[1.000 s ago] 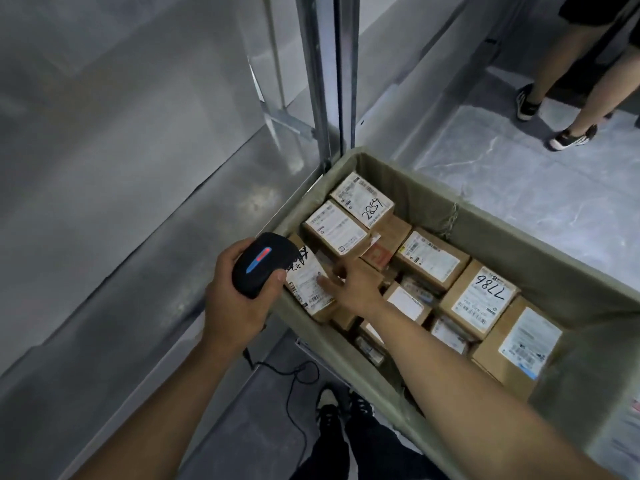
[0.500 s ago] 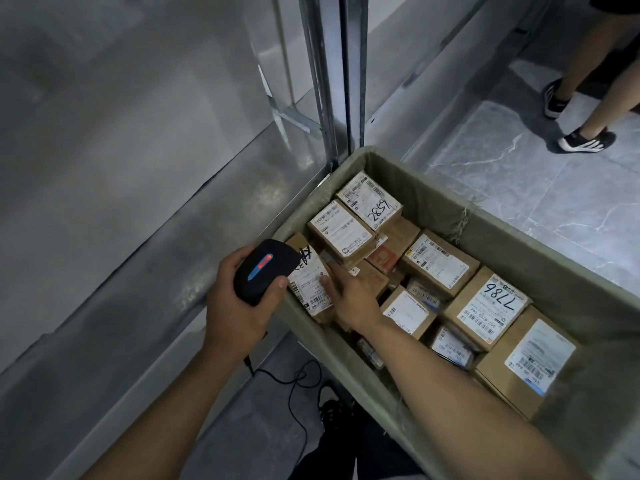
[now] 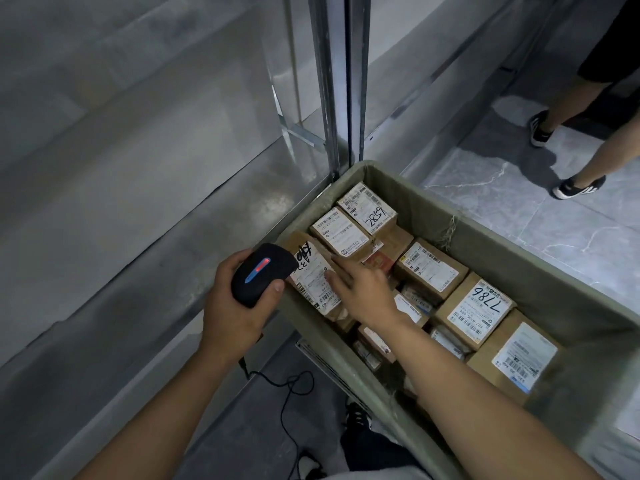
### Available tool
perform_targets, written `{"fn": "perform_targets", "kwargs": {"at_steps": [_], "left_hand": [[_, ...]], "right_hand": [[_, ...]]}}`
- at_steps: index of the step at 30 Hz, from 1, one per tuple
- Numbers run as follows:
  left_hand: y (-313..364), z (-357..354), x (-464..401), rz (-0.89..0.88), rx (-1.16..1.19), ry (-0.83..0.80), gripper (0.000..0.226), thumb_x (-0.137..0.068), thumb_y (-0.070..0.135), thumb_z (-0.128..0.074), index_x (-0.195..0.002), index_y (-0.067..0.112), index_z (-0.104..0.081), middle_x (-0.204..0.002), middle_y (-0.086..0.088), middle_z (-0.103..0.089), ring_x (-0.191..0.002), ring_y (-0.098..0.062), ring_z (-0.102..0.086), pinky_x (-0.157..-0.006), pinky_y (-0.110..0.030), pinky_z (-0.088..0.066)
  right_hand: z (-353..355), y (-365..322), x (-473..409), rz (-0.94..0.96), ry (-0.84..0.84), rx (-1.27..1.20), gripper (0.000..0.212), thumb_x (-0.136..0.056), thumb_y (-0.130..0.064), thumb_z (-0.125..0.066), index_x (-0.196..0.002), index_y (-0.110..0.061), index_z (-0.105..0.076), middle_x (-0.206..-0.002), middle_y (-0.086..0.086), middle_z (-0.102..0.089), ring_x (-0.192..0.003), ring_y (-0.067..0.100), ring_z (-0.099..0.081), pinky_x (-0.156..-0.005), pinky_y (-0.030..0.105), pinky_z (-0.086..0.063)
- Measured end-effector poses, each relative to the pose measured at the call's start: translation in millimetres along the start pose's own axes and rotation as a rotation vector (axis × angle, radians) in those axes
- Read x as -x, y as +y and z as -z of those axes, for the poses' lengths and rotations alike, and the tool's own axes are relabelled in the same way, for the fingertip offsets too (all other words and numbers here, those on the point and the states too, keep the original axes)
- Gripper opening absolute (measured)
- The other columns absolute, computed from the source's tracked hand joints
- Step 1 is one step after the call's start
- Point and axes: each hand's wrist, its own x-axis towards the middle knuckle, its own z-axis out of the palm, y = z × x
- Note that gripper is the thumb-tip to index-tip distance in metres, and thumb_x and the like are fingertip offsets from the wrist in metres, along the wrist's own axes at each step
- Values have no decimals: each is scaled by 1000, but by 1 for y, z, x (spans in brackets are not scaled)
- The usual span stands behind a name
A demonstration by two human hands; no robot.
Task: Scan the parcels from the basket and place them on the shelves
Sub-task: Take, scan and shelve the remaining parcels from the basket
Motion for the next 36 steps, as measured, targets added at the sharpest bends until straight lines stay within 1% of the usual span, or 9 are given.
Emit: {"fn": "perform_targets", "kwargs": {"at_steps": [5, 10, 13, 15, 18, 22, 26, 30, 36], "left_hand": [[-2, 20, 23, -16, 33, 14, 66, -68, 61, -76, -128, 47, -52, -111, 37, -63, -98, -3, -68, -83, -46, -62], [-5, 53, 56, -85, 36, 44, 61, -78, 33, -84, -130, 31, -52, -107, 48, -59, -98, 14, -62, -79, -9, -51], [-8, 80, 76, -96, 66, 66, 63, -74, 40, -78, -131, 30, -53, -105, 48, -59, -96, 13, -63, -79, -17, -54], [-9, 96, 91, -108, 89, 86, 65, -72, 47, -78, -131, 31, -53, -107, 47, -59, -97, 12, -63, -81, -25, -54], [-8, 120, 114, -132, 126, 104, 66, -66, 60, -73, -126, 39, -54, -110, 42, -62, -97, 7, -66, -81, -25, -55], [-13, 152, 142, -184, 126, 93, 64, -68, 57, -75, -126, 40, -55, -114, 28, -67, -100, -3, -69, -85, -22, -56], [-12, 191, 169, -217, 111, 92, 61, -67, 57, -76, -122, 49, -53, -112, 31, -67, -99, -1, -69, -82, -16, -54], [-14, 221, 193, -229, 129, 133, 63, -68, 55, -77, -125, 42, -55, -112, 29, -68, -98, -2, -69, -79, -15, -54], [-14, 237, 231, -258, 48, 122, 63, -70, 53, -78, -126, 42, -54, -117, 27, -66, -103, -6, -69, -83, -16, -53]], "right_hand": [[16, -21, 17, 57, 105, 18, 43, -99, -39, -64, -133, -14, -66, -94, 1, -77, -78, 13, -71, -79, 31, -59], [33, -53, 44, 134, 157, 17, 36, -98, -33, -68, -129, -16, -69, -96, -12, -74, -78, 4, -69, -80, 25, -58], [39, -77, 65, 198, 185, 35, 32, -97, -27, -70, -126, -13, -71, -87, -22, -66, -74, -13, -62, -74, 3, -45], [40, -93, 78, 225, 198, 36, 31, -97, -25, -71, -125, -13, -71, -83, -27, -62, -74, -19, -60, -71, -3, -40], [34, -115, 99, 292, 205, 49, 30, -96, -25, -71, -125, -14, -72, -80, -33, -60, -71, -14, -62, -66, 0, -42], [19, -137, 121, 389, 193, 90, 31, -96, -33, -70, -125, -21, -72, -89, -18, -71, -72, -8, -64, -69, 14, -51], [8, -158, 138, 469, 114, 109, 32, -97, -30, -70, -127, -18, -71, -101, -24, -68, -85, -18, -61, -74, 2, -45], [-6, -177, 150, 542, 106, 116, 32, -97, -29, -69, -127, -18, -71, -99, -38, -58, -88, -16, -61, -75, 2, -44], [-27, -206, 157, 622, 107, 84, 34, -98, -32, -67, -129, -17, -70, -97, -14, -71, -85, 1, -64, -72, 3, -45]]}}
